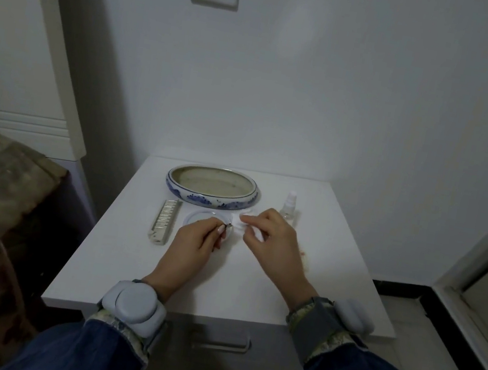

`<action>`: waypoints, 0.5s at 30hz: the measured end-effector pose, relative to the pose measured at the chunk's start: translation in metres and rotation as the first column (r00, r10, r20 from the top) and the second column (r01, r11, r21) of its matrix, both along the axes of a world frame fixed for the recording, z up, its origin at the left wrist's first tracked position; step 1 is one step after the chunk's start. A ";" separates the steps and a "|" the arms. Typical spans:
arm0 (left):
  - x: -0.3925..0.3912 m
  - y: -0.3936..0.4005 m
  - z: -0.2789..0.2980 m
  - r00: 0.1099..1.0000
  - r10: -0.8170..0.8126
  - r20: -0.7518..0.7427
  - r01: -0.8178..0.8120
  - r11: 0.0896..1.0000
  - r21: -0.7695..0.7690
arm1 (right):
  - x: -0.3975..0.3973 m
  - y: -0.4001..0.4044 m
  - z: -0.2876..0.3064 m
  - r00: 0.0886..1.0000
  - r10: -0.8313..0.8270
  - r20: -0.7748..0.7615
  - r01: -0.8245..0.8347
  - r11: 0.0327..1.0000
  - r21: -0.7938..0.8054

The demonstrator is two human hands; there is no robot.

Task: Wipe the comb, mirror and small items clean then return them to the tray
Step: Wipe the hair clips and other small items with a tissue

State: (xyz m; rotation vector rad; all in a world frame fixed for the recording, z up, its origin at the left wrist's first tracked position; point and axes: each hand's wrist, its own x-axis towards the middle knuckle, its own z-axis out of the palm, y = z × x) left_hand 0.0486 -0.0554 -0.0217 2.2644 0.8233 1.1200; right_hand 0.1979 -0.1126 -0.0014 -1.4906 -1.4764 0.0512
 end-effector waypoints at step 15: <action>-0.002 0.003 0.000 1.000 -0.004 -0.003 0.004 0.999 -0.037 | -0.005 -0.008 0.001 0.997 0.063 0.044 -0.064 0.998 0.004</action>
